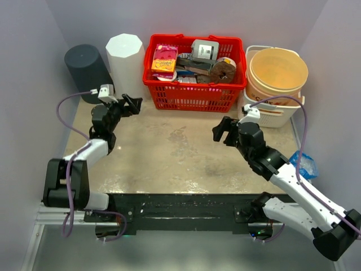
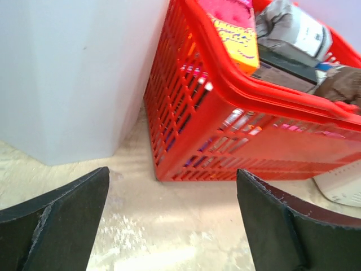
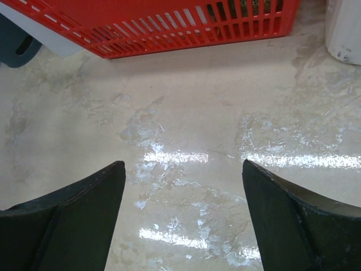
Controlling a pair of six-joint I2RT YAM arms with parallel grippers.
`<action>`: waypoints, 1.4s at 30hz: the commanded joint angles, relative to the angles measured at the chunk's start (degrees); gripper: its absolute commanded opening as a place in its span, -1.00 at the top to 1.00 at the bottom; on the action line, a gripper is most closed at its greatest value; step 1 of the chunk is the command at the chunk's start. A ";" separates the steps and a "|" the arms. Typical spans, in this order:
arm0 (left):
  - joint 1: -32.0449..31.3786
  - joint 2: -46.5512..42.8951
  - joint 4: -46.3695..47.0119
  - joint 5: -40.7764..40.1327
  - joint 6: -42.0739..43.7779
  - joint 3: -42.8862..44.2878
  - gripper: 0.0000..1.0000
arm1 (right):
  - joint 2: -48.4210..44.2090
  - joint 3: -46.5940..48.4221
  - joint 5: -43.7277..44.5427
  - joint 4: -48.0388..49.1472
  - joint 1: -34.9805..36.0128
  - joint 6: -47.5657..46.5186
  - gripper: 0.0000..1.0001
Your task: Turn the large container upside down
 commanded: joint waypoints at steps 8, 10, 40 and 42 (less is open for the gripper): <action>0.30 -20.88 -22.59 2.71 -1.34 -1.61 -0.97 | -2.60 4.63 12.21 -7.12 -0.39 5.01 -0.75; 0.30 -22.82 -30.99 5.10 0.83 0.41 -0.97 | -2.95 5.34 15.10 -9.41 -0.39 6.77 -0.75; 0.30 -37.60 -58.21 -1.22 18.78 1.74 -0.97 | 17.79 40.06 -4.74 -12.14 -40.82 0.89 -0.69; 0.30 -37.77 -58.12 -0.78 18.70 1.39 -0.97 | 18.85 40.76 -5.96 -12.14 -42.05 1.77 -0.68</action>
